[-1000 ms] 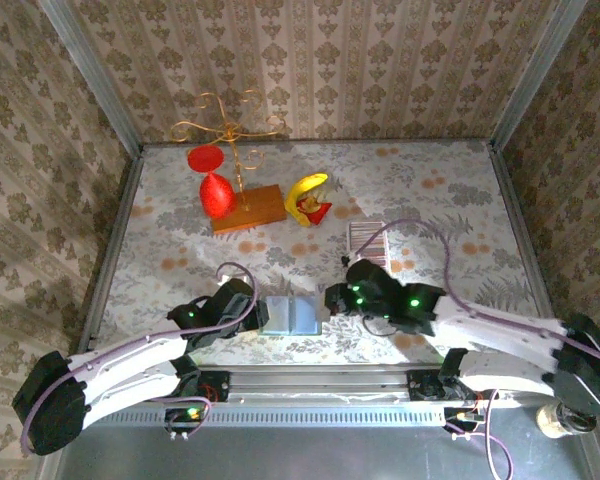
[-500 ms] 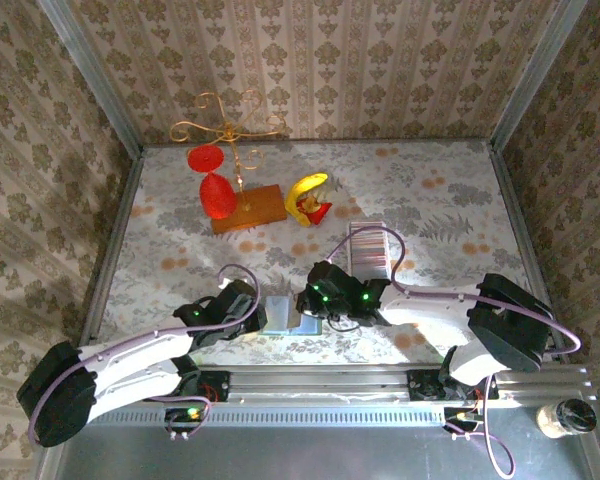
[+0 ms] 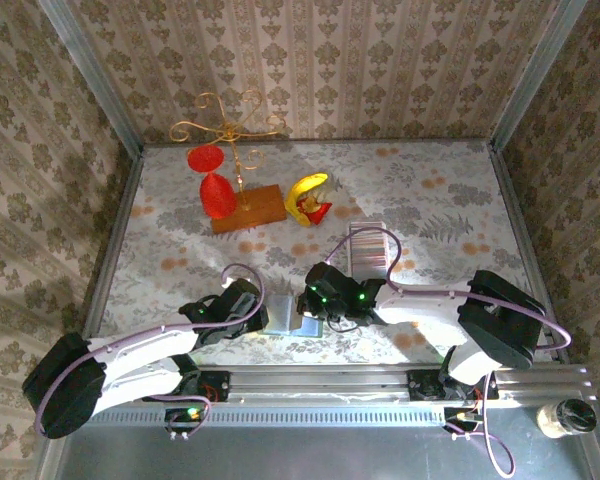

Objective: Put the credit cards into the card holder
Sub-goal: Insert the credit card into the card slot.

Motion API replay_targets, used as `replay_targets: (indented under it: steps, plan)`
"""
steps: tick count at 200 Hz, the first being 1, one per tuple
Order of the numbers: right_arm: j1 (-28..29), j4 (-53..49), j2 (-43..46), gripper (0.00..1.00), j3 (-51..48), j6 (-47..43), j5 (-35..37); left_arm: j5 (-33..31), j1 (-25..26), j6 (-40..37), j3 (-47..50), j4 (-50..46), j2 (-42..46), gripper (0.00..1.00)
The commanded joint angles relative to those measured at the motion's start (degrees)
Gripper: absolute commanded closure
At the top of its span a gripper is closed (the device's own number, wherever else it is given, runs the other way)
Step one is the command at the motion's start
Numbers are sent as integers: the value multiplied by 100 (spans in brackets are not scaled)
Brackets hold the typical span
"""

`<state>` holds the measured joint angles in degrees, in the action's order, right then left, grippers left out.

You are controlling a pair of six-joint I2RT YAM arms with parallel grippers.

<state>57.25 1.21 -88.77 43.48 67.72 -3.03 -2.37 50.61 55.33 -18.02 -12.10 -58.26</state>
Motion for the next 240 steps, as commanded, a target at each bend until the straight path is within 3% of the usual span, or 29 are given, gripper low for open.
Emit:
replay_targets:
  steps: [1, 240]
  plan:
    - [-35, 59, -87, 100, 130, -51, 202, 36, 59, 66, 26, -109, -124, 78]
    - [-4, 692, -135, 100, -297, 195, 224, -51, 193, 171, 54, -29, -177, 80]
